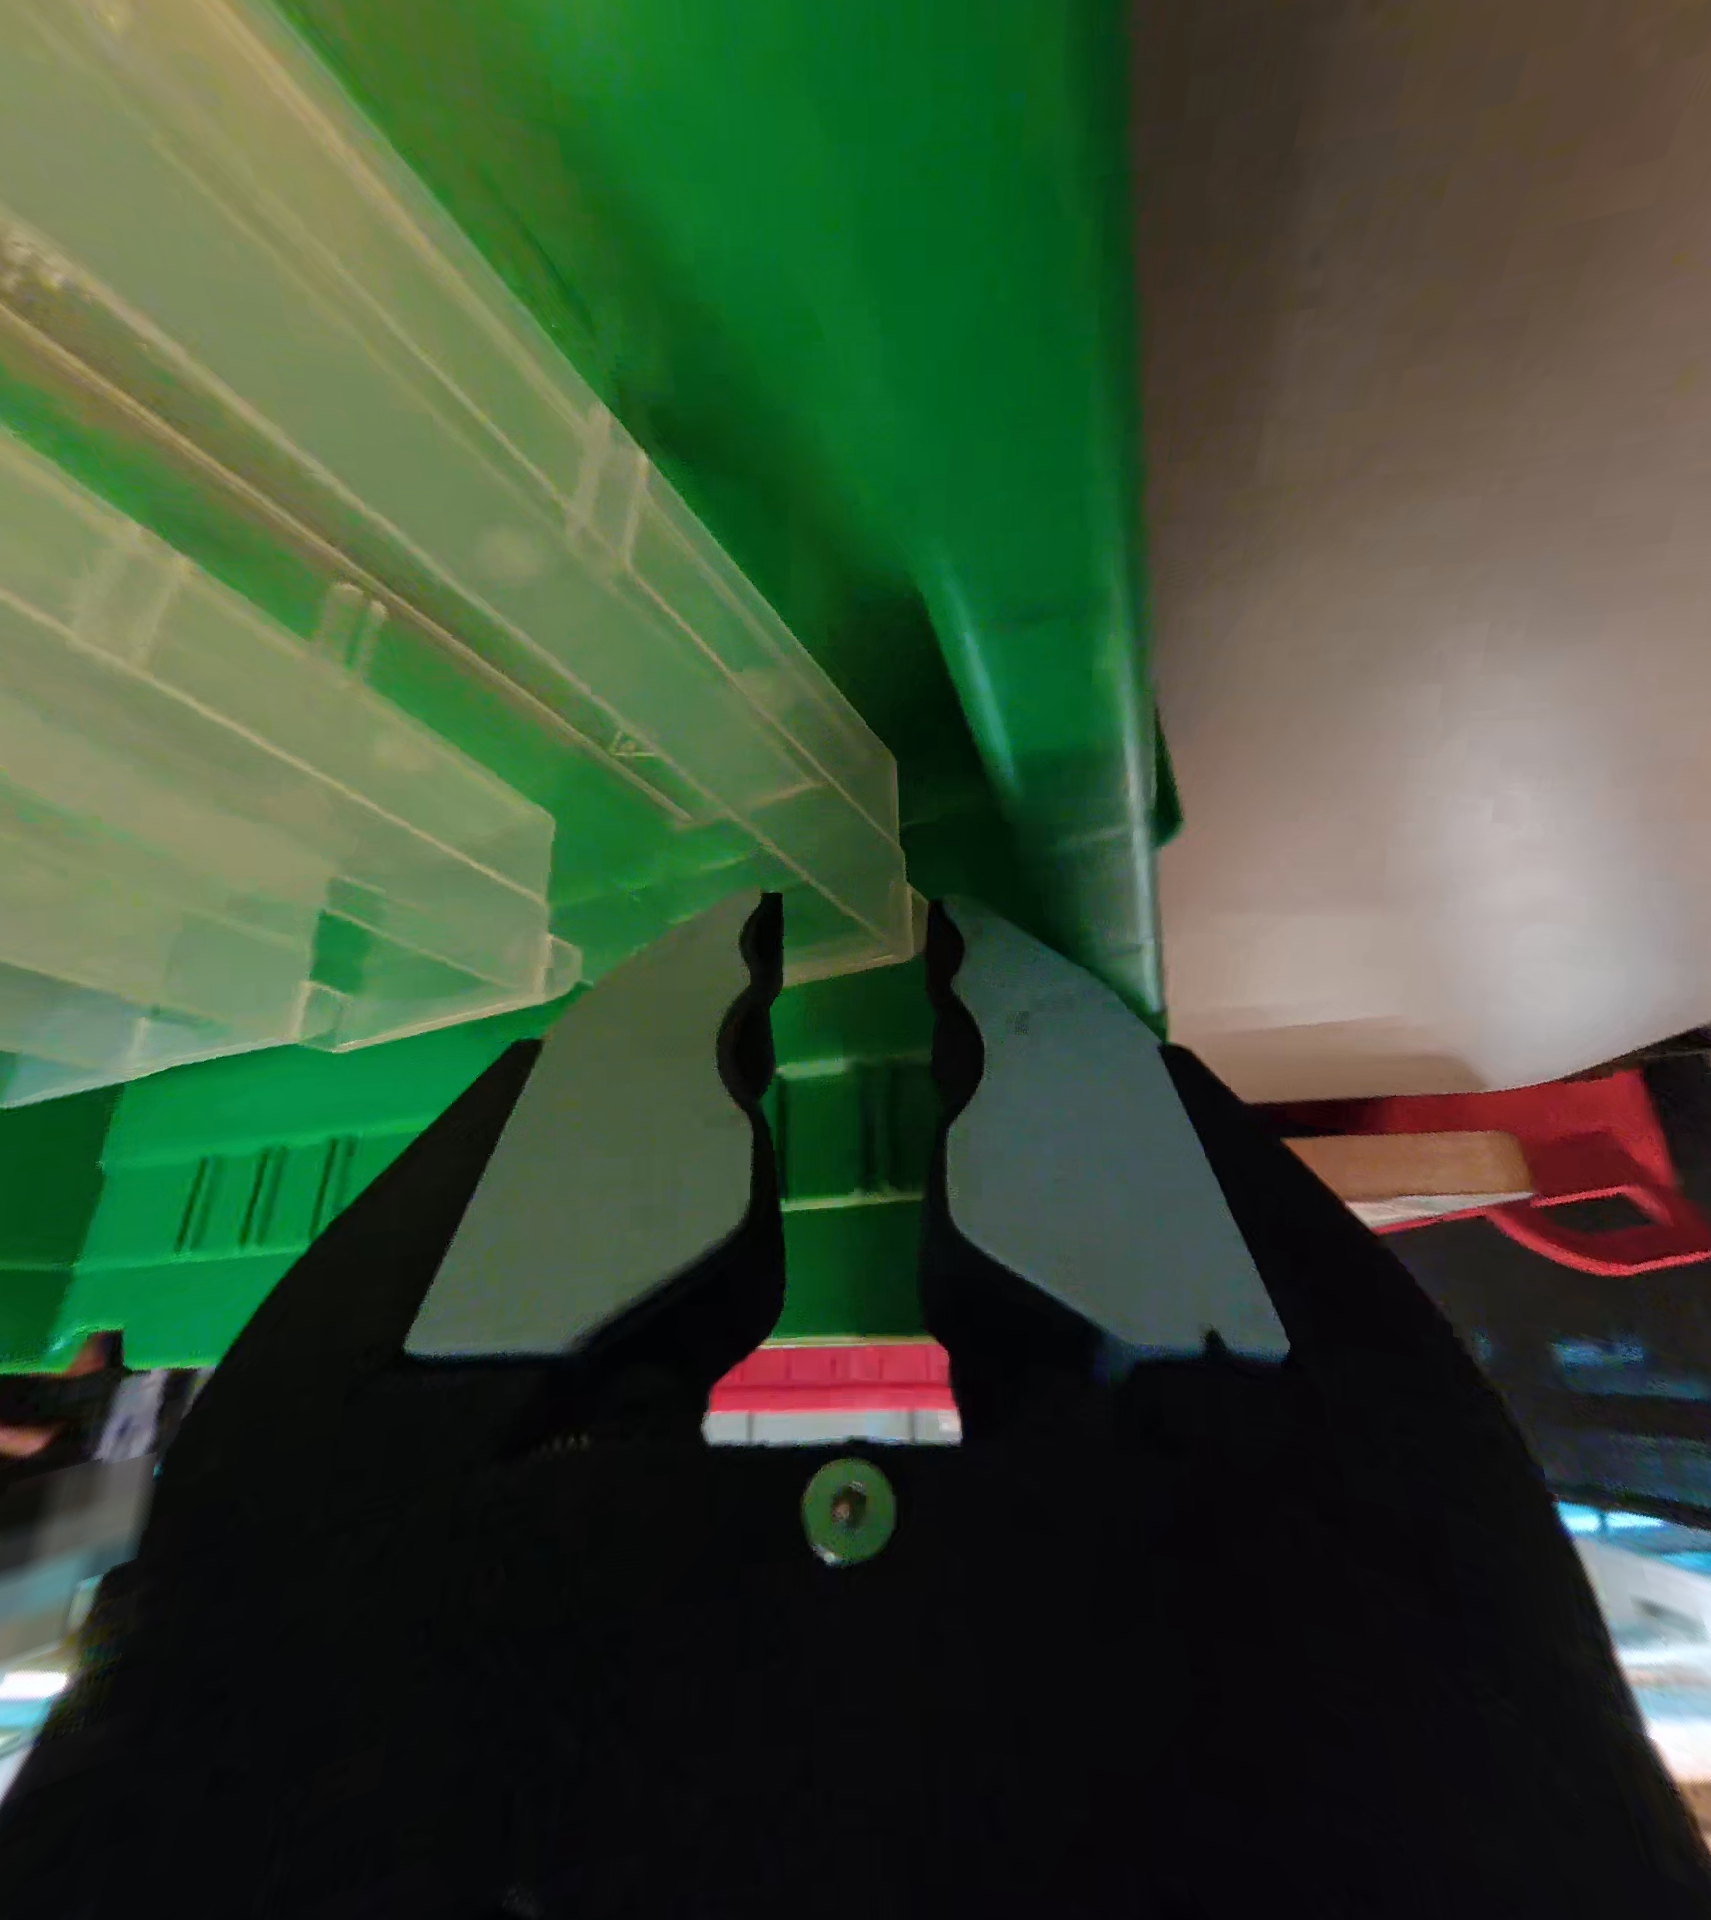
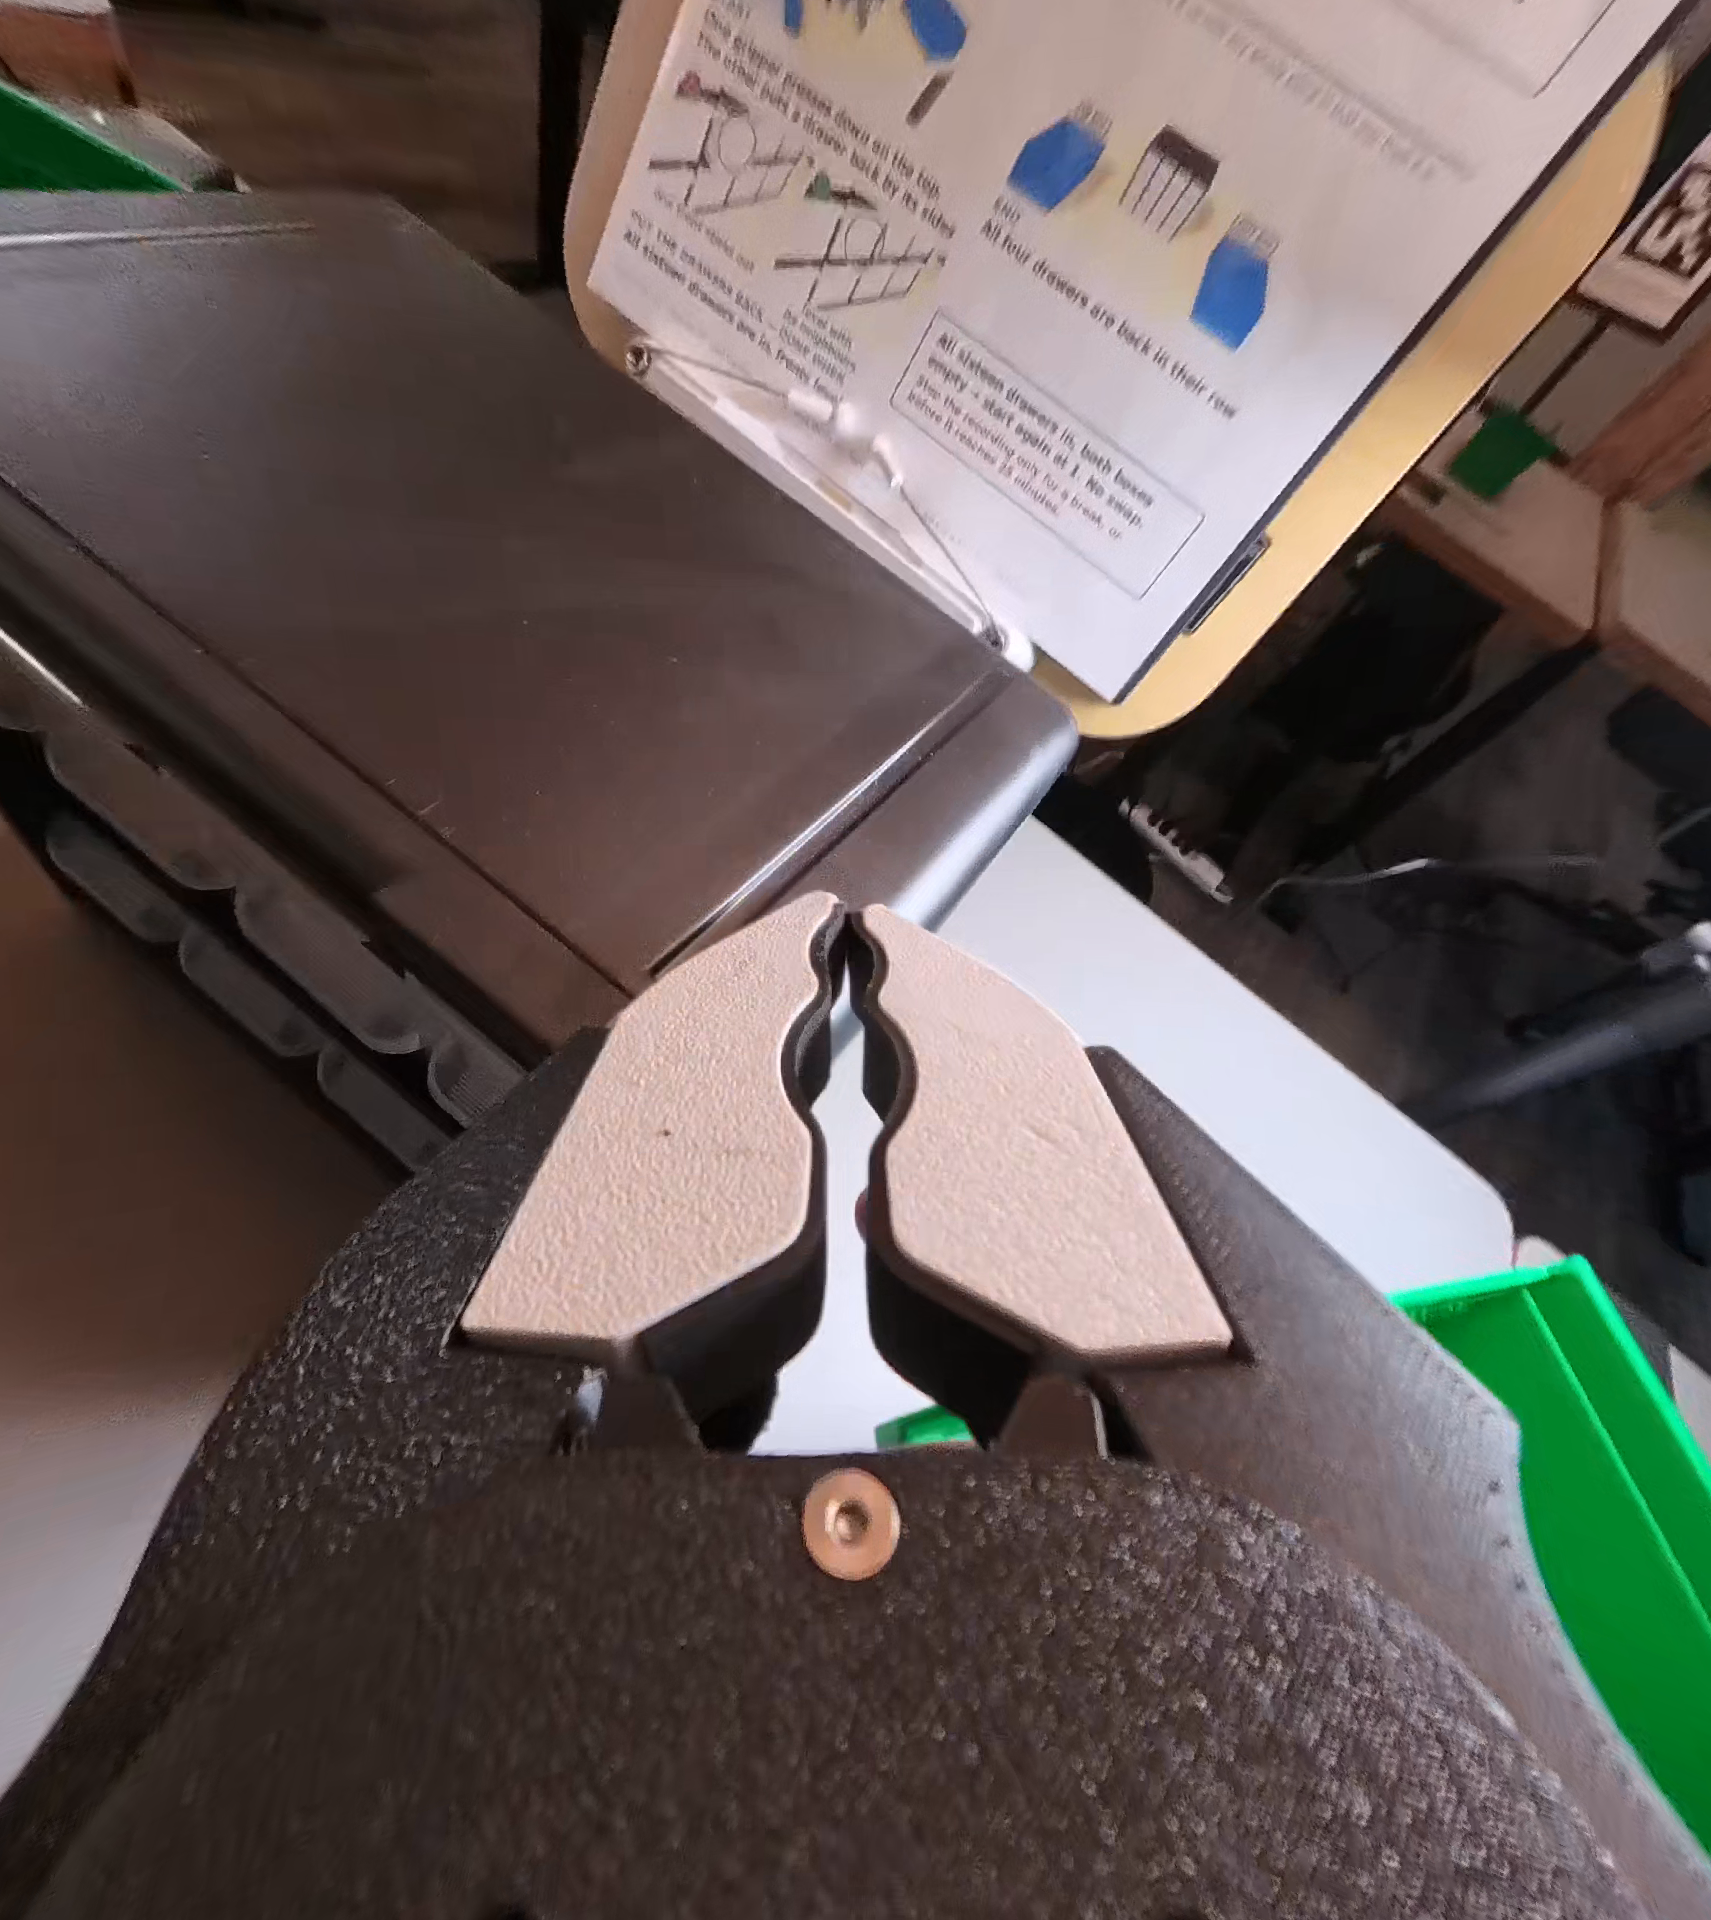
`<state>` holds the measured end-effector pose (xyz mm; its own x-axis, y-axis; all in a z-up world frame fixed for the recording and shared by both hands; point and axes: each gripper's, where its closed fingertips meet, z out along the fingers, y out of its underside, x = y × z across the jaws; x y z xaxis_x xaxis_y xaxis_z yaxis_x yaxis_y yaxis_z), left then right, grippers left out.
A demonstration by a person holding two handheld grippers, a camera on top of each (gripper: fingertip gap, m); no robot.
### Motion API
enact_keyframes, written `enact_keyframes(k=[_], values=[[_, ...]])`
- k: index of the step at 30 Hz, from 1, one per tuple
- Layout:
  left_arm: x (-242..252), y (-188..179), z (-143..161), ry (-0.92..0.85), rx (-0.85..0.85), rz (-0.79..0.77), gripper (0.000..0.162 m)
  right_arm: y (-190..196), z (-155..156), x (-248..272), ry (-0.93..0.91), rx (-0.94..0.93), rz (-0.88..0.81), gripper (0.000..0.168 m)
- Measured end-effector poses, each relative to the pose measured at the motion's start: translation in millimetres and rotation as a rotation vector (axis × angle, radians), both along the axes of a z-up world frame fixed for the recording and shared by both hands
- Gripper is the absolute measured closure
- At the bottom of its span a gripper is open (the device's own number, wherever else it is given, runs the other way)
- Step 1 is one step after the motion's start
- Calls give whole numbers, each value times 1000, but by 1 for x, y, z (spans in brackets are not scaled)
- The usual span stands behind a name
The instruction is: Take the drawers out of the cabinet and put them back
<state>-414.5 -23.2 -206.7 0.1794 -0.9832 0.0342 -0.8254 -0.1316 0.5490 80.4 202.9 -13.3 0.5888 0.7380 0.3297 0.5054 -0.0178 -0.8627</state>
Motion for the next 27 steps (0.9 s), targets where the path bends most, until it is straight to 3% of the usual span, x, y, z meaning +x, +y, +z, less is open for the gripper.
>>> enact_keyframes(k=[1,13,23,27], values=[[5,-1,2,-26,1,28,136,-1,0,-1,4,4,18,168],[96,14,31,-586,78,362,143,-4,0,-3,93,-59,121,168],[126,18,69,-789,110,462,144,-4,0,-4,134,-74,128,168],[146,15,92,-870,86,577,146,-4,0,-4,138,-76,130,168]])
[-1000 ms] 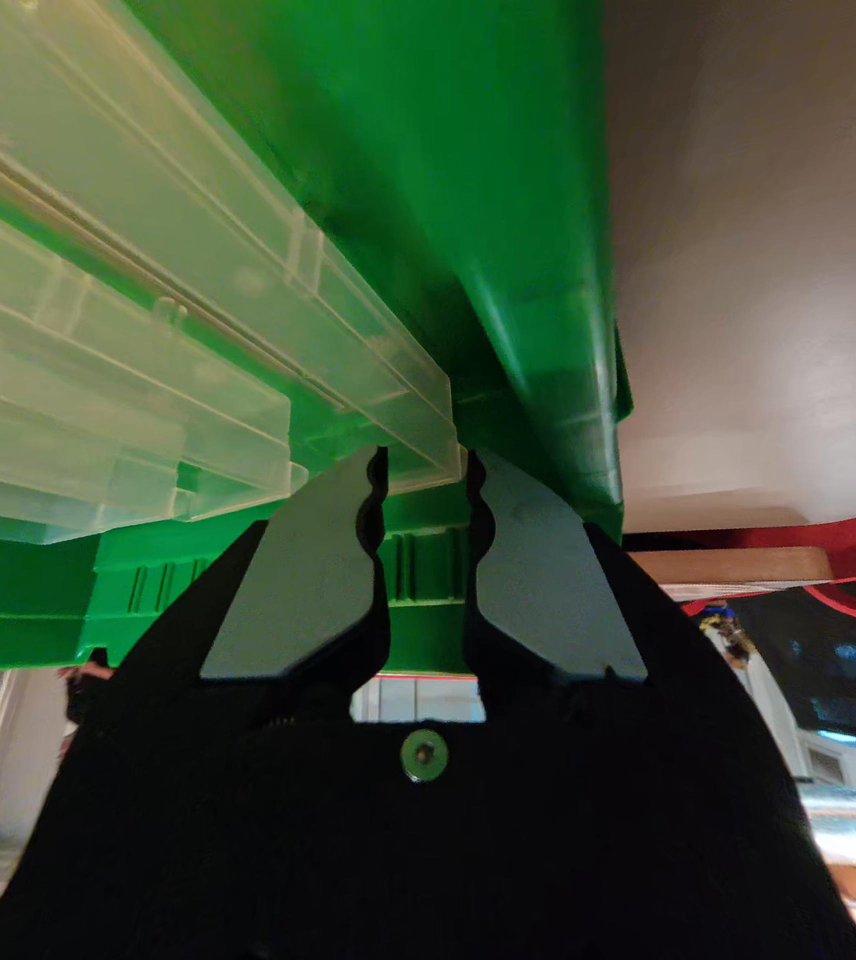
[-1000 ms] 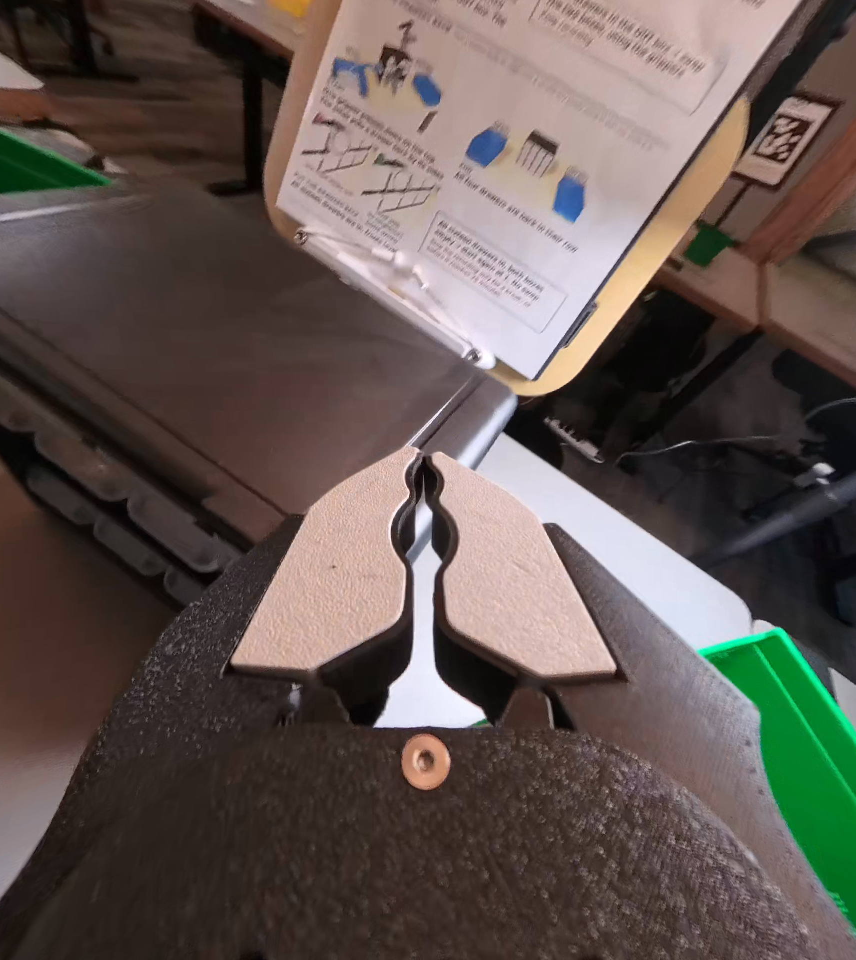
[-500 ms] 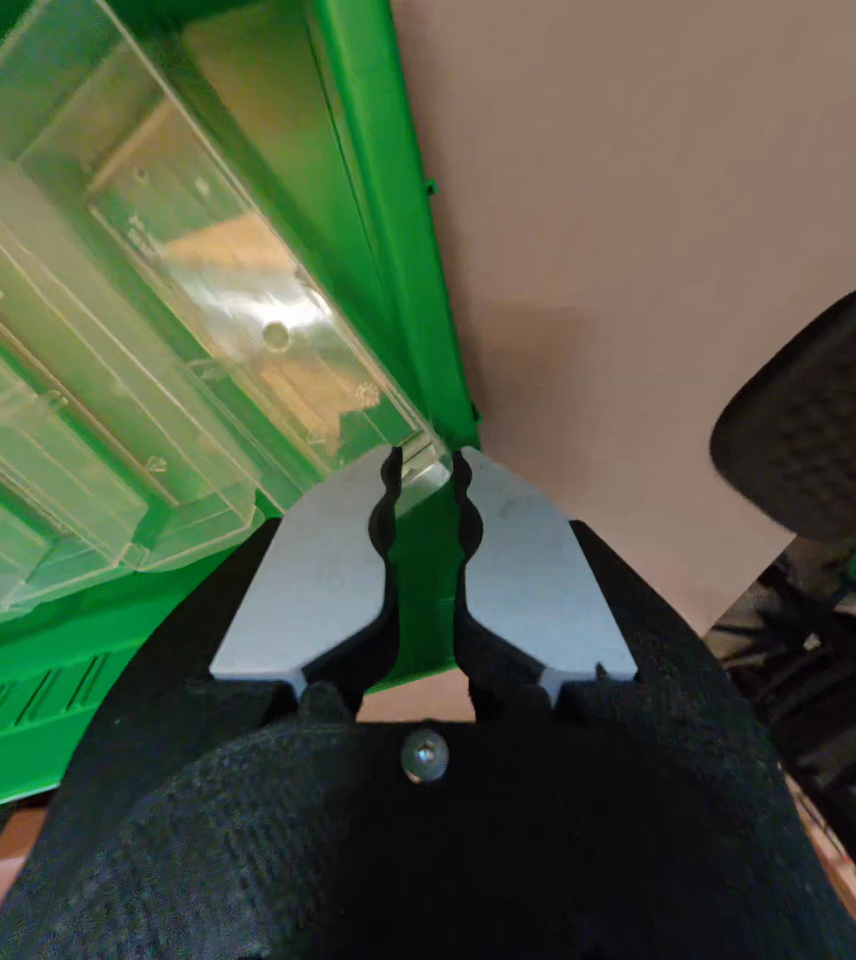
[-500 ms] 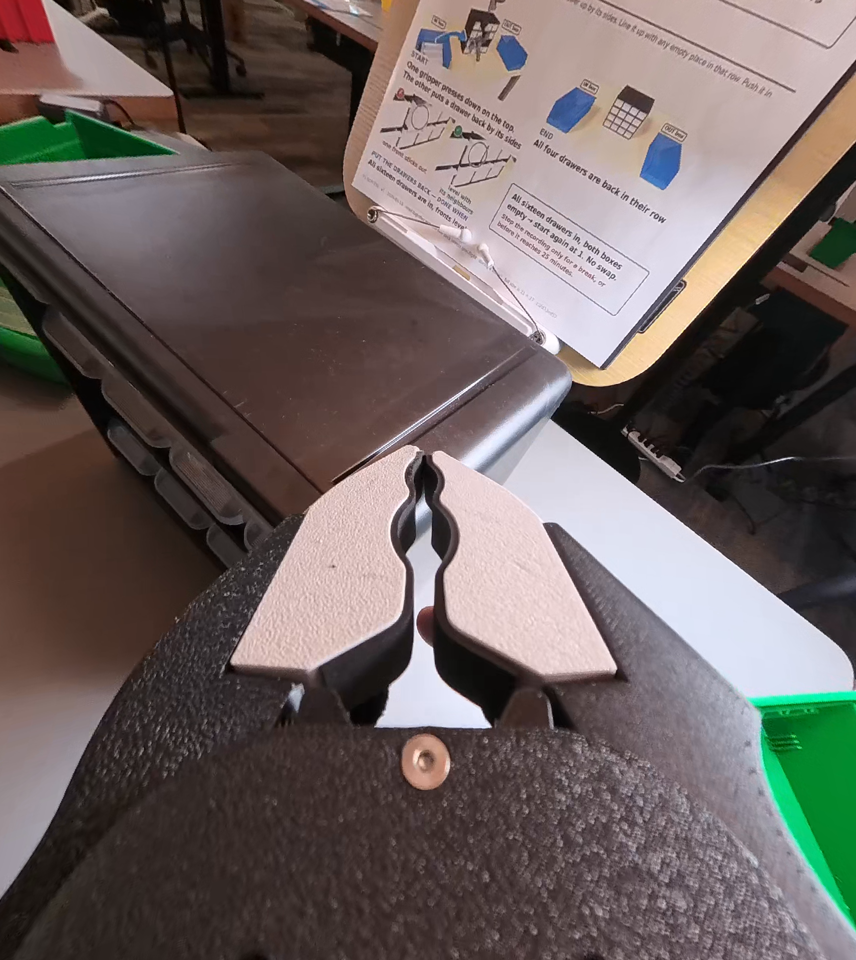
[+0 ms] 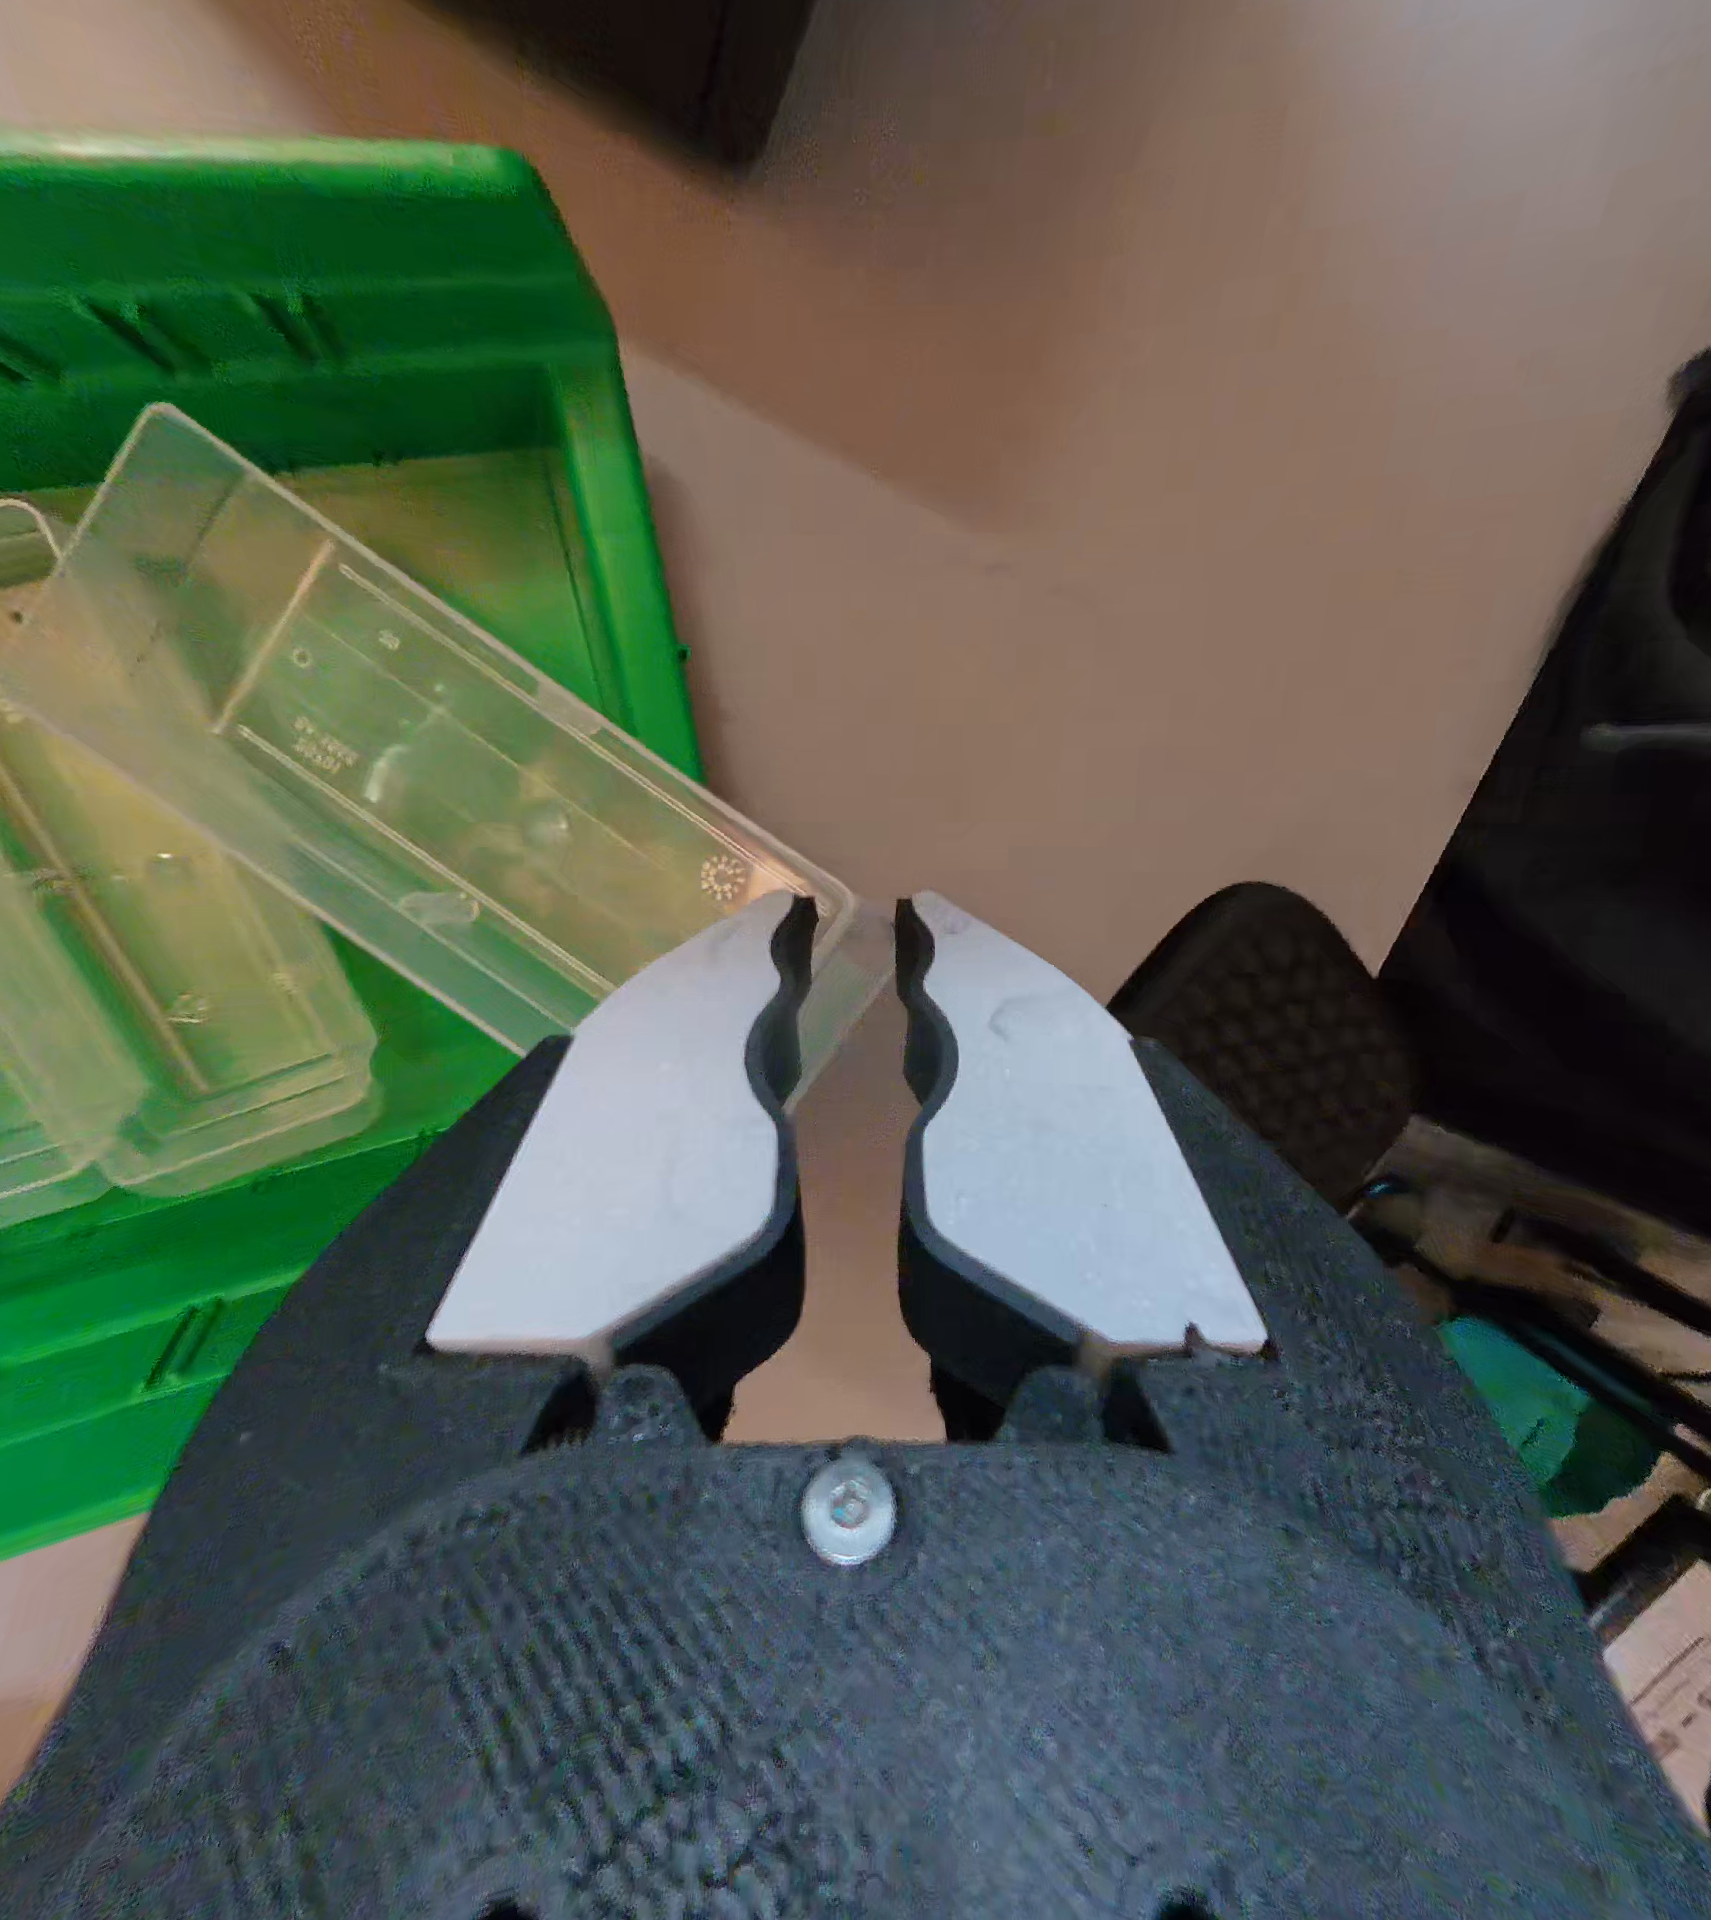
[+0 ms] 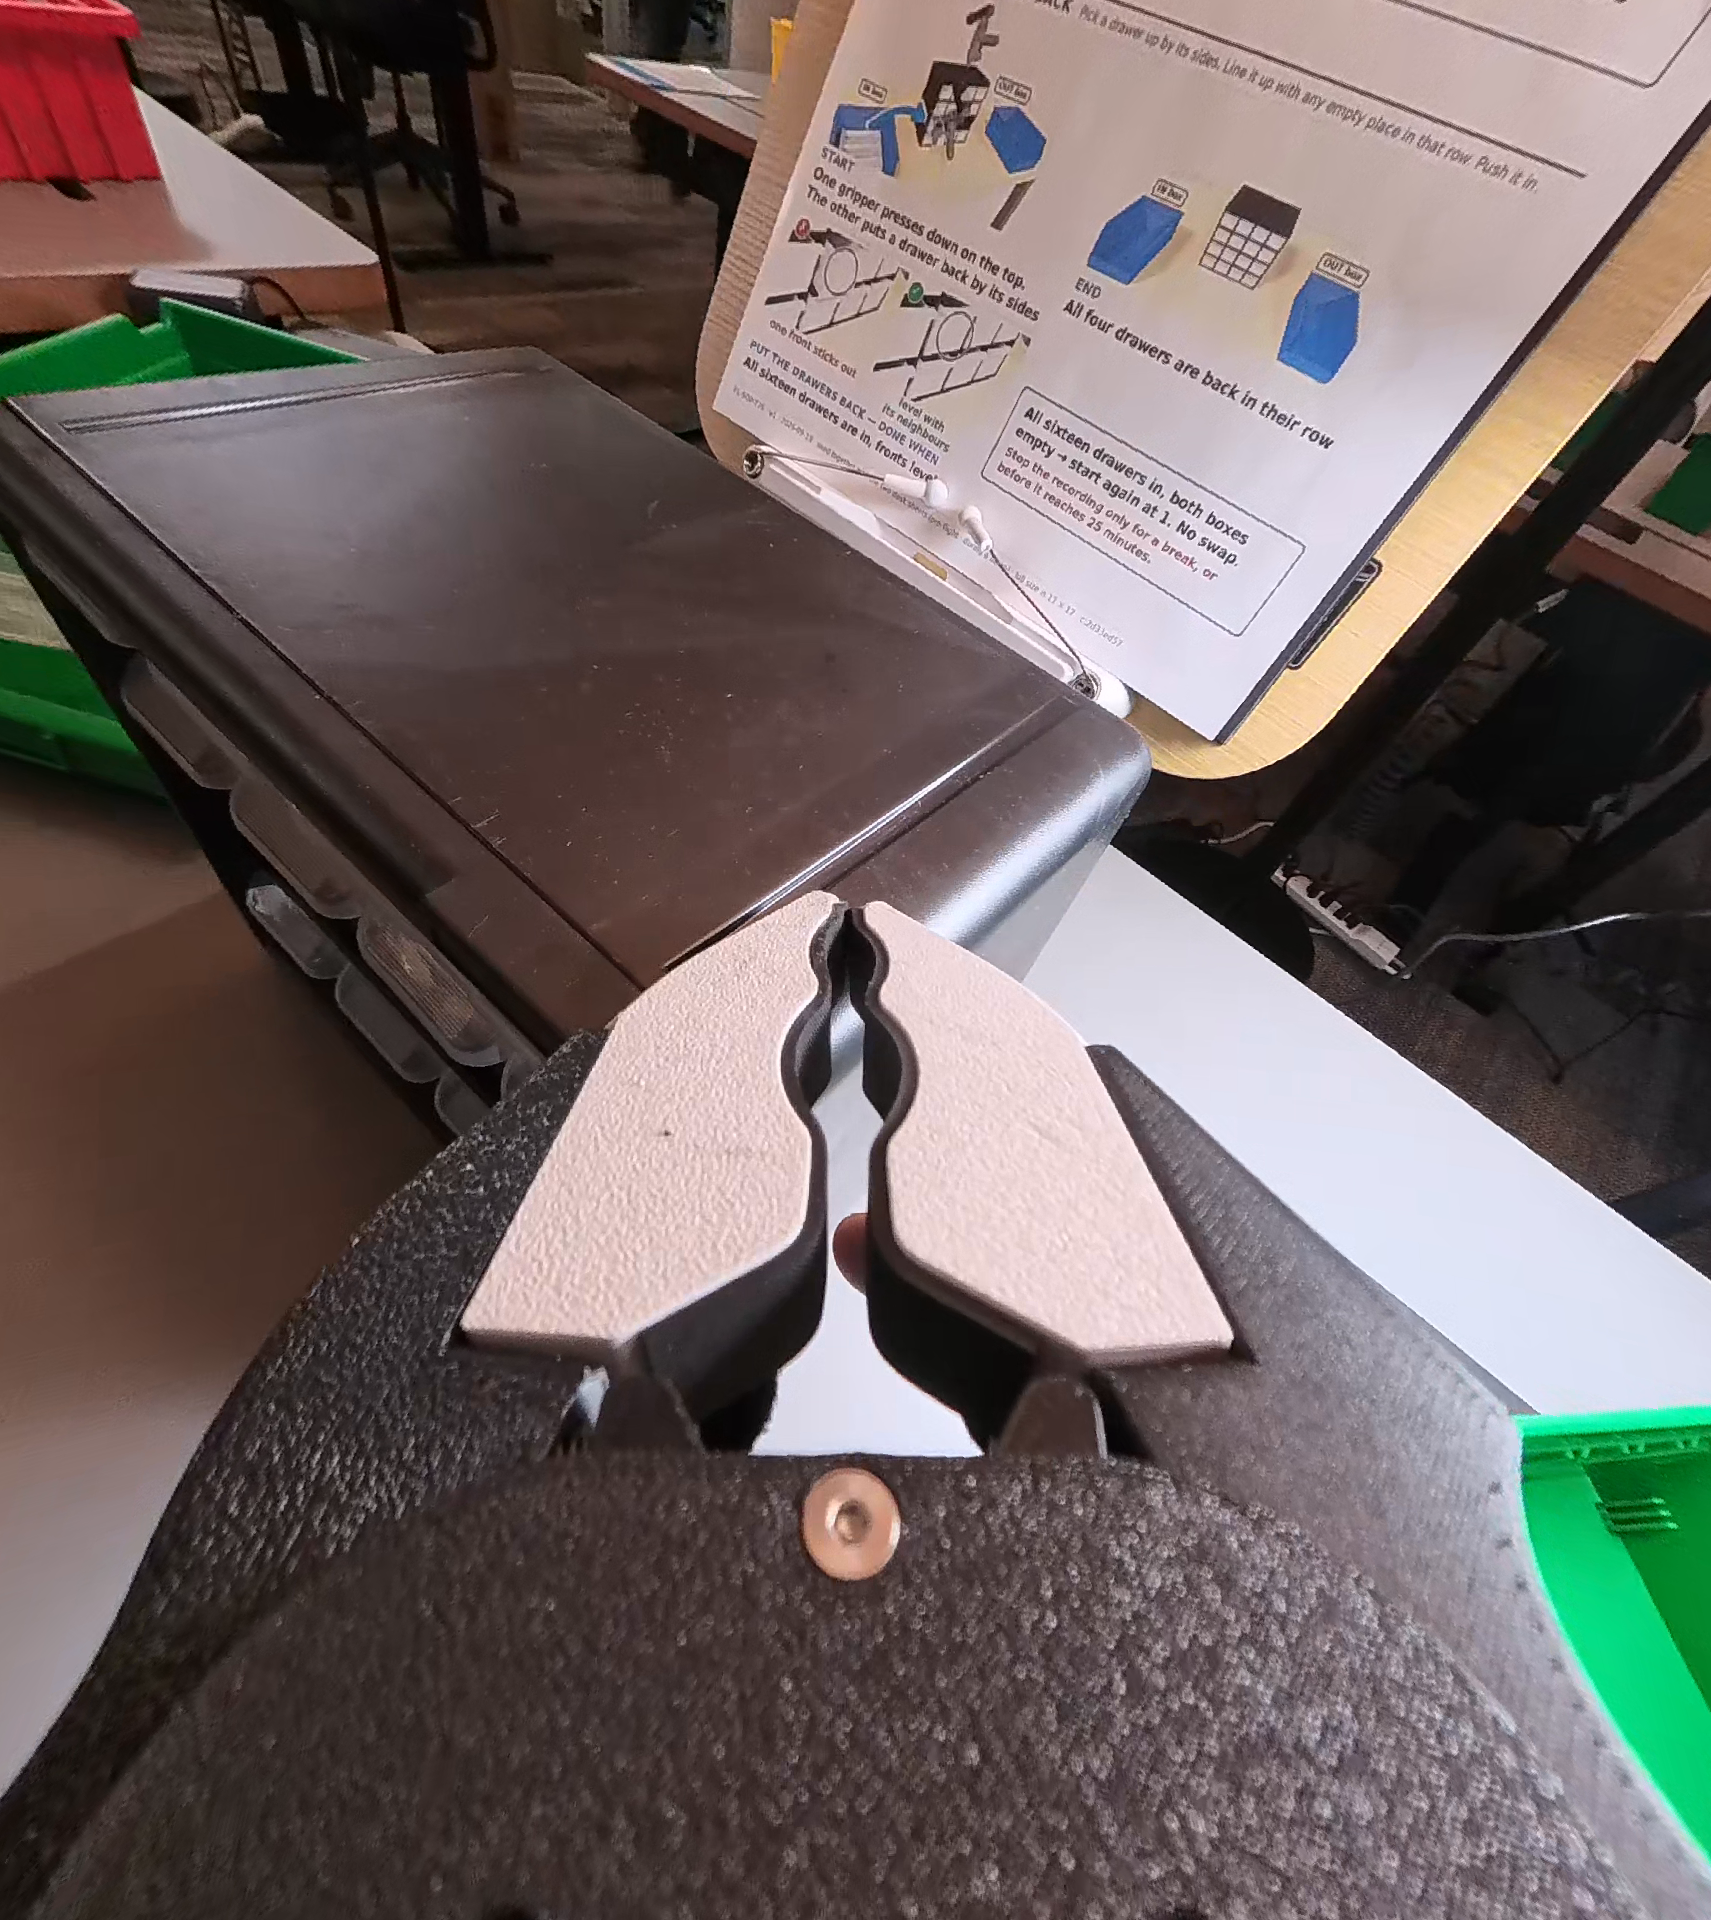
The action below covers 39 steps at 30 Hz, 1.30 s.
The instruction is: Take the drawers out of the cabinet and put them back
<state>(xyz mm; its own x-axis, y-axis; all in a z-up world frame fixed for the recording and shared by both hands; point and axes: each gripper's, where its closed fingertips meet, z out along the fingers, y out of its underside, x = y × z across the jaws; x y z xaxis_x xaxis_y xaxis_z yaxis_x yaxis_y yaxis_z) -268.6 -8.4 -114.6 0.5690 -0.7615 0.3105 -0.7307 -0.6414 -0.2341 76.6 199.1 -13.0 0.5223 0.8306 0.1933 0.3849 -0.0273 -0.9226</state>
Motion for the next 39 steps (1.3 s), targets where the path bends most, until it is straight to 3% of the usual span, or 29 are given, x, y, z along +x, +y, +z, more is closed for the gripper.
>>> enact_keyframes(k=[9,14,17,20,22,27,31,35,39], values=[[18,3,-34,171,46,12,147,0,0,0,8,0,4,168],[11,-6,-35,226,91,-168,118,0,0,0,13,-1,10,168],[-12,-4,-44,304,123,-235,115,0,0,0,18,-2,15,168],[-34,-7,-60,415,111,-279,123,0,0,0,25,-5,21,168],[-37,-4,-61,428,147,-298,141,0,0,0,31,-7,25,168],[-37,-7,-50,428,138,-296,145,0,0,0,38,-10,29,168],[-21,-8,-19,388,170,-221,145,0,0,0,37,-9,29,168],[19,-25,21,267,167,-120,145,0,0,0,41,-11,29,168],[76,-62,48,158,173,-114,145,0,0,0,38,-9,29,168]])
